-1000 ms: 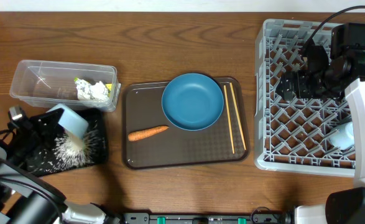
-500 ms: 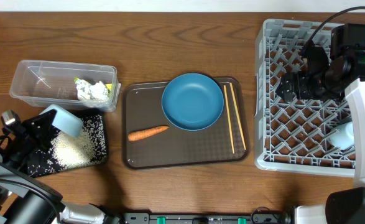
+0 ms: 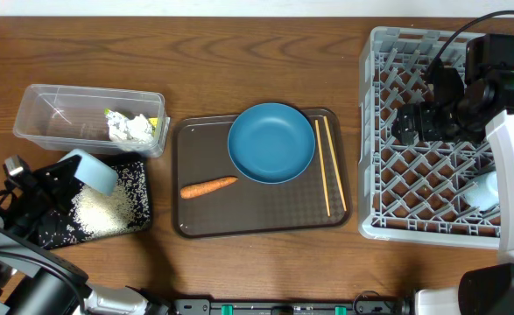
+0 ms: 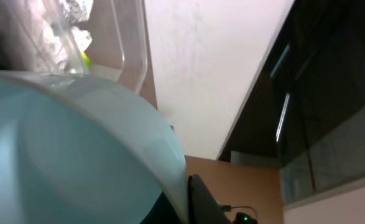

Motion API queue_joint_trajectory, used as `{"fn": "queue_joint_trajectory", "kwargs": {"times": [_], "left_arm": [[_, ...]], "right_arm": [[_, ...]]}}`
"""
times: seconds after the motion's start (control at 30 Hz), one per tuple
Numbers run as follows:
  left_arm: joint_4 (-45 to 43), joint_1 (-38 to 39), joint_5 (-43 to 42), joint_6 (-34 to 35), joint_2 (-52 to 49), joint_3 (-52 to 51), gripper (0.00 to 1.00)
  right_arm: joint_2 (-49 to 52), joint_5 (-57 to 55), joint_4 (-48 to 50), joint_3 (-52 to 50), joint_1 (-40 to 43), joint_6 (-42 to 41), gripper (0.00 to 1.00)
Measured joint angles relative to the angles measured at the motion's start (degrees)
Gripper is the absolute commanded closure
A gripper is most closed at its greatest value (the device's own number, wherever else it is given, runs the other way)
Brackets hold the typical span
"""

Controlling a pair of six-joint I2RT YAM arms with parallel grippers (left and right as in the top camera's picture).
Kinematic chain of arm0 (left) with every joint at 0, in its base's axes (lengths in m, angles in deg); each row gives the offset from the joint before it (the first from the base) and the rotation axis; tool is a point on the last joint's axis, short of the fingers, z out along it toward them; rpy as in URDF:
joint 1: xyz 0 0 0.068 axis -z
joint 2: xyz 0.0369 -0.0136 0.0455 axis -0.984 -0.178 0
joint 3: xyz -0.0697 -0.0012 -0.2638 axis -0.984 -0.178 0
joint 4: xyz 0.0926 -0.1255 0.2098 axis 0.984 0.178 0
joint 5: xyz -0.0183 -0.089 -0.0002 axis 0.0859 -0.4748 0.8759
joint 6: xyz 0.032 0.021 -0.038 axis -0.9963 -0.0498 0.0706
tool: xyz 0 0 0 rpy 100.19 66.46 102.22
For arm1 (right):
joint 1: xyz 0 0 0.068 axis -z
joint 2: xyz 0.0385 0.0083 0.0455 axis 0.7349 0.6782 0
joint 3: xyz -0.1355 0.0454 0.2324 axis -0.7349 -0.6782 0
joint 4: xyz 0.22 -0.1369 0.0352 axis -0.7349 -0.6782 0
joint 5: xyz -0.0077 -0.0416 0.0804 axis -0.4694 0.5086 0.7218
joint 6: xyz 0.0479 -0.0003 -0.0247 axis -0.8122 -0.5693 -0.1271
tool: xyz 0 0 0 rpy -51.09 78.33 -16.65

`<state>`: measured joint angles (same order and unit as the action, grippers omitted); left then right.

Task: Sort waste into correct bins and load items into the dishwasher rack
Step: 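Carry the rice bowl left and tip the rice onto the black tray, then bring the emptied bowl back and set it on the brown tray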

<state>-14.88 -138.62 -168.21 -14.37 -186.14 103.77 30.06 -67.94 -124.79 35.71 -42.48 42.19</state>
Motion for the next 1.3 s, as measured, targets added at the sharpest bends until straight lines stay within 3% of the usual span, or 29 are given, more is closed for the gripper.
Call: {"fn": "queue_joint_trajectory", "kwargs": {"times": [0.33, 0.63, 0.9, 1.3], "left_arm": [[2.14, -1.25, 0.68, -1.07, 0.0, 0.0, 0.94], [14.91, 3.48, 3.04, -10.4, 6.1, 0.0, 0.94], [14.71, 19.89, 14.34, -11.43, 21.68, 0.0, 0.94], [2.36, 52.02, 40.54, 4.37, 22.97, 0.0, 0.94]], "right_arm": [[0.0, -0.02, -0.37, 0.0, 0.0, 0.0, 0.01], [0.0, -0.04, -0.37, 0.0, 0.0, -0.02, 0.01], [0.0, -0.28, -0.35, 0.0, 0.0, 0.0, 0.01], [0.0, -0.46, -0.33, 0.0, 0.0, -0.04, 0.01]]}}
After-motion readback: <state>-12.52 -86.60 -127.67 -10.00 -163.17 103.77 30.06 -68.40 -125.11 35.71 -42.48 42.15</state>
